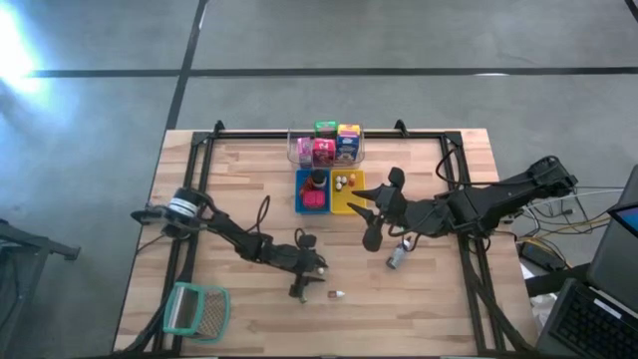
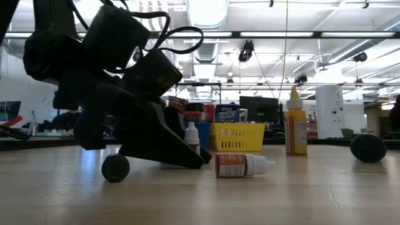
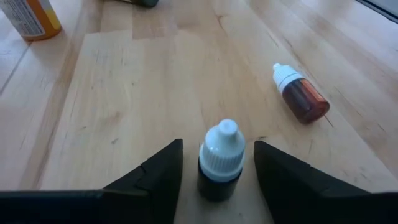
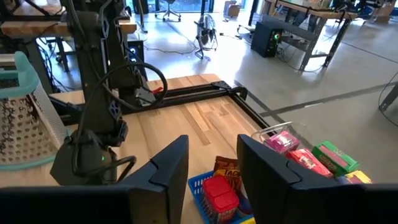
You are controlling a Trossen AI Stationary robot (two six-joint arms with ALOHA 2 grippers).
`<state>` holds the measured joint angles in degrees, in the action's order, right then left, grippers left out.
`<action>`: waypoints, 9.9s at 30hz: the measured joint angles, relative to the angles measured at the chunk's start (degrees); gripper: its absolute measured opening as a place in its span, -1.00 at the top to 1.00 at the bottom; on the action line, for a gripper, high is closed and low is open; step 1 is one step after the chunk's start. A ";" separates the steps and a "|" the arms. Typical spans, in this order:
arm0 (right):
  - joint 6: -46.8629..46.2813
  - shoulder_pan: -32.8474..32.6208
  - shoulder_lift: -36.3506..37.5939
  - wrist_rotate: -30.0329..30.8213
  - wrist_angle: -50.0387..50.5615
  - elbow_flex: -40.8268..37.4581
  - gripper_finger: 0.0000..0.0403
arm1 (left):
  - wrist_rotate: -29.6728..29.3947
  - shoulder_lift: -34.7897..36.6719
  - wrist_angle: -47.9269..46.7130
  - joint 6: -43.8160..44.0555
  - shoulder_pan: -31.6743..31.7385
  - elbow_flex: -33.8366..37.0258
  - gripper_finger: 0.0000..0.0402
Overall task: Pick & Place Kitchen Items
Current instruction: Put the small black food coloring bottle into the yellow bin
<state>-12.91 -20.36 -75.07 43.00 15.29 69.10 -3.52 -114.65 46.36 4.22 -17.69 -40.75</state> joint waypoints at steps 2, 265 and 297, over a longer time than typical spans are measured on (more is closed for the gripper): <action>0.00 0.02 0.00 0.00 0.09 0.00 0.39 | 0.00 0.06 -0.08 0.09 0.00 0.18 0.05; -25.34 22.03 -15.87 -7.24 -16.06 -22.53 0.74 | -16.14 62.44 -36.99 3.34 4.83 12.17 -0.14; -26.08 25.68 -29.83 -5.43 -24.03 -20.50 0.74 | -18.65 62.47 -37.39 2.68 4.85 12.19 -0.14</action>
<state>-38.98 5.32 -104.89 37.57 -8.73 48.60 -22.17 -52.17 8.97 6.90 -12.84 -28.56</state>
